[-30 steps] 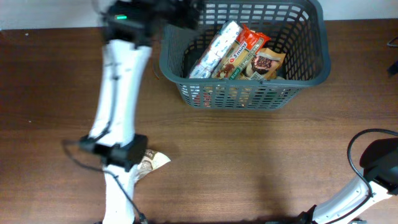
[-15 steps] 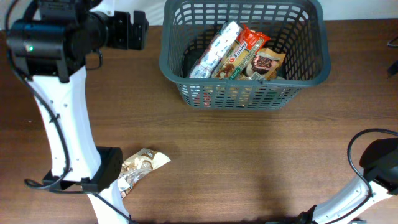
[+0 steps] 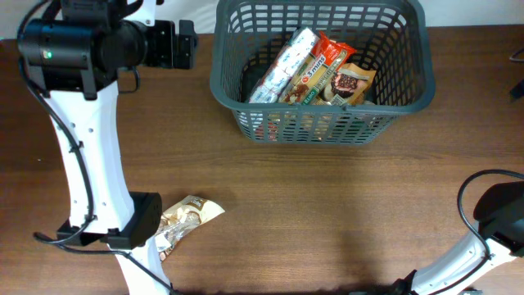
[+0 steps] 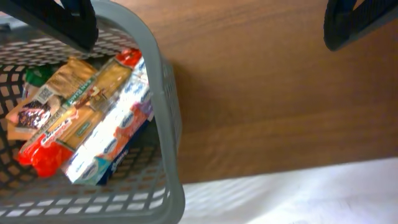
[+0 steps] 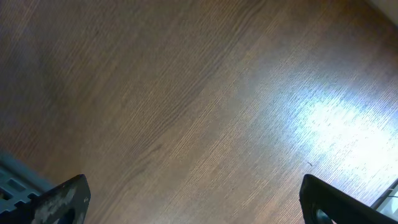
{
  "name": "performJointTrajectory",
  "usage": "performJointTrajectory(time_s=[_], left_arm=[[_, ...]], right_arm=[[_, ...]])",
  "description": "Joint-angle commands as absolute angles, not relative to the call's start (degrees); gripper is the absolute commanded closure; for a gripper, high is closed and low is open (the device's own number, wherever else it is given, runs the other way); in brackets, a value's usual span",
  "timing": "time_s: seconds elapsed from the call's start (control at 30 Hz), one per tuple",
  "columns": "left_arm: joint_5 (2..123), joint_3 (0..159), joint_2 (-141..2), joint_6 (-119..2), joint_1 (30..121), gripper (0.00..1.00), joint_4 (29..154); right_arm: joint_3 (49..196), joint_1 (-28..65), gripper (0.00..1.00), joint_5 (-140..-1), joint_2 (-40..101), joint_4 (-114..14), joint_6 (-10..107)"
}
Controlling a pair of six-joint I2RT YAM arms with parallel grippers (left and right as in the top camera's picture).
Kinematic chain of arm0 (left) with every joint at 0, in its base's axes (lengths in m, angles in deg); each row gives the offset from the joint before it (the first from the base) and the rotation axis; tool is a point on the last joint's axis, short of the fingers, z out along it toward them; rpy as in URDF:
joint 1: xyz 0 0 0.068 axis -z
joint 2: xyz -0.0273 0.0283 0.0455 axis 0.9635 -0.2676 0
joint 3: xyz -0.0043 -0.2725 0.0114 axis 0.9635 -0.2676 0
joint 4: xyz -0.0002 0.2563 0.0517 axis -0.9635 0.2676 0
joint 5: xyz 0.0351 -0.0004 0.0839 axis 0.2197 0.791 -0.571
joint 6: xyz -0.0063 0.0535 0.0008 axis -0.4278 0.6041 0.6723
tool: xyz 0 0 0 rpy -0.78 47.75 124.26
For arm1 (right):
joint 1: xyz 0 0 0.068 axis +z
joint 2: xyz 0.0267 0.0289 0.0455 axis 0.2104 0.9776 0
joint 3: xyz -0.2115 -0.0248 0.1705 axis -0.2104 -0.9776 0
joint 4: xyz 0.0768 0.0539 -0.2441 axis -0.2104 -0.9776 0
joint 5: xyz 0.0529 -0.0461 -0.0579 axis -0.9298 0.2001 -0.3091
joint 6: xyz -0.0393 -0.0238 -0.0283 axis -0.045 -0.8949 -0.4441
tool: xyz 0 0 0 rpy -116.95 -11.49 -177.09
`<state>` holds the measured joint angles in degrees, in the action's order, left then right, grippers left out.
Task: Pack container
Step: 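Withdraw the left gripper toward the crumpled snack wrapper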
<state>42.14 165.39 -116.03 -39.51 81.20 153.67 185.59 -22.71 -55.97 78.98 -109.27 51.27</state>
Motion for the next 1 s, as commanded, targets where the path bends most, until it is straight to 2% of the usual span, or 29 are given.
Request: performJointTrajectory(time_s=[0.0, 0.13, 0.37, 0.7, 0.97], left_arm=[[42.8, 159.2, -112.0, -41.4, 81.0, 0.01, 153.8], [42.5, 145.4, -106.4, -46.2, 80.9, 0.01, 153.8], [34.6, 120.8, -94.1, -68.1, 80.4, 0.01, 153.8], [30.5, 101.6, -80.3, -87.1, 80.4, 0.01, 152.9], [30.9, 83.3, -75.3, -122.6, 80.4, 0.01, 150.3]], right_arm=[[185.2, -22.6, 0.01, -55.7, 78.3, -109.2, 51.8], [185.2, -22.6, 0.01, -55.7, 78.3, -109.2, 51.8], [185.2, -22.6, 0.01, -55.7, 78.3, -109.2, 51.8], [185.2, -22.6, 0.01, -55.7, 78.3, -109.2, 51.8], [185.2, -22.6, 0.01, -55.7, 78.3, -109.2, 51.8]])
